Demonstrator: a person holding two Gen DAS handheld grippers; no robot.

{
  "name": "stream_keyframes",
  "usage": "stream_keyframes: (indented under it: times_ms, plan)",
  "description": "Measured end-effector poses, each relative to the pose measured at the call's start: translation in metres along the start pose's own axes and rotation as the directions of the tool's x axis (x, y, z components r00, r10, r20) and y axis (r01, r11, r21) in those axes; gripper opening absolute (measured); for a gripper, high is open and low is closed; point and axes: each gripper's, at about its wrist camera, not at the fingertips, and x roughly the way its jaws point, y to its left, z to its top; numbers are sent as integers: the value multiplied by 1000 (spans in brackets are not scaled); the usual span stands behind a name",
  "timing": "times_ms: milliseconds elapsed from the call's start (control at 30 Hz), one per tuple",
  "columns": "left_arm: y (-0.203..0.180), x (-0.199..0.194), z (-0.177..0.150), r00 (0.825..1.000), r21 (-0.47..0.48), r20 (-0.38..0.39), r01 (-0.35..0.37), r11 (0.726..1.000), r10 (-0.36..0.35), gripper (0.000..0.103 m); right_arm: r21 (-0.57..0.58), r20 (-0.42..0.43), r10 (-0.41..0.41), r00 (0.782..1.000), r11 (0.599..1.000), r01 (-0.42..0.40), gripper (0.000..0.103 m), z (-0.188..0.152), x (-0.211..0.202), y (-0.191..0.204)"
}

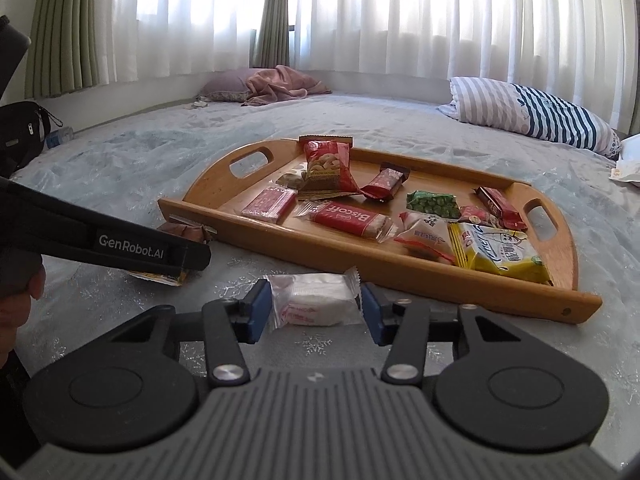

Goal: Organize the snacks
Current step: 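Carry the almond pack and white pack over the tray with both tools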

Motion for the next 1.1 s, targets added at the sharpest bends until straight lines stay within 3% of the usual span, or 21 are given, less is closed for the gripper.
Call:
stream_keyframes:
  times_ms: [1100]
  plan:
    - [-28,-26,21,994,80,71,72,994,-77,44,96,64,-111,992,990,105,49,9,-31,-26]
